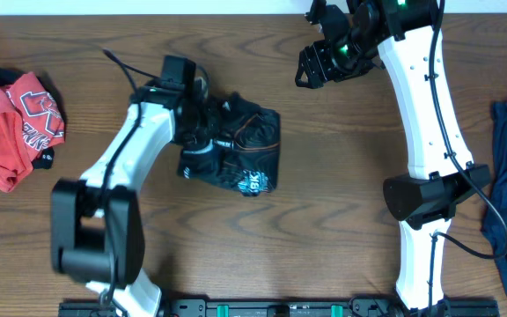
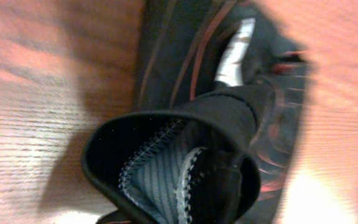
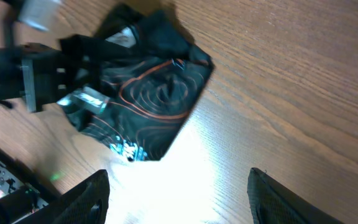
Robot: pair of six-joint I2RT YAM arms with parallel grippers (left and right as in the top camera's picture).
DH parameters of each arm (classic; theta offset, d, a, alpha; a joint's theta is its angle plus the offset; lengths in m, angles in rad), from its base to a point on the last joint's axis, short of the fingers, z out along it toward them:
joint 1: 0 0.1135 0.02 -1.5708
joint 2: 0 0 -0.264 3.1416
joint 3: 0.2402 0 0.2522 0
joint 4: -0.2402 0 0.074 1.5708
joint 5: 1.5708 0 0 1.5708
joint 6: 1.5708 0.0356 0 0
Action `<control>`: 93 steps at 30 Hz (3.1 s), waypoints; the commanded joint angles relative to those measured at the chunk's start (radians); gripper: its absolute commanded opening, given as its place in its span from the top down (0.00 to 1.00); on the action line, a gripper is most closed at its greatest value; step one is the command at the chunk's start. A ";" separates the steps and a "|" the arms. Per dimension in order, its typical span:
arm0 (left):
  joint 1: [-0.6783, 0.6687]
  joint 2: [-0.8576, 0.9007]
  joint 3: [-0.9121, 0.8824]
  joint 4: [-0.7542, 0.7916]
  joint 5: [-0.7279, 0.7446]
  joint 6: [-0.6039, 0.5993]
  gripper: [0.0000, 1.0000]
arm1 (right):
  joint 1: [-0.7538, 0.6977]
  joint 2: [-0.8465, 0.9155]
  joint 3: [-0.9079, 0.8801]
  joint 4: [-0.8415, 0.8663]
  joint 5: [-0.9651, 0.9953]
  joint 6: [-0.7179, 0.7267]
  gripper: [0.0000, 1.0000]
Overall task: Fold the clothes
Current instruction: 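Carry the folded black shirt left with the left gripper, then lower the black shirt onto the red shirt pile with the left gripper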
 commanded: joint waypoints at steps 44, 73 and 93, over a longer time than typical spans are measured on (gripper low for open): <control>0.699 -0.090 0.346 0.148 -0.047 -0.056 0.94 | 0.029 -0.003 0.000 -0.021 -0.017 -0.015 0.37; 0.777 0.168 0.751 0.297 0.151 -0.103 0.94 | 0.106 -0.003 0.000 -0.021 -0.019 -0.008 0.36; 0.994 0.425 0.751 0.366 0.259 -0.153 0.94 | 0.138 -0.003 0.000 -0.021 -0.150 -0.013 0.37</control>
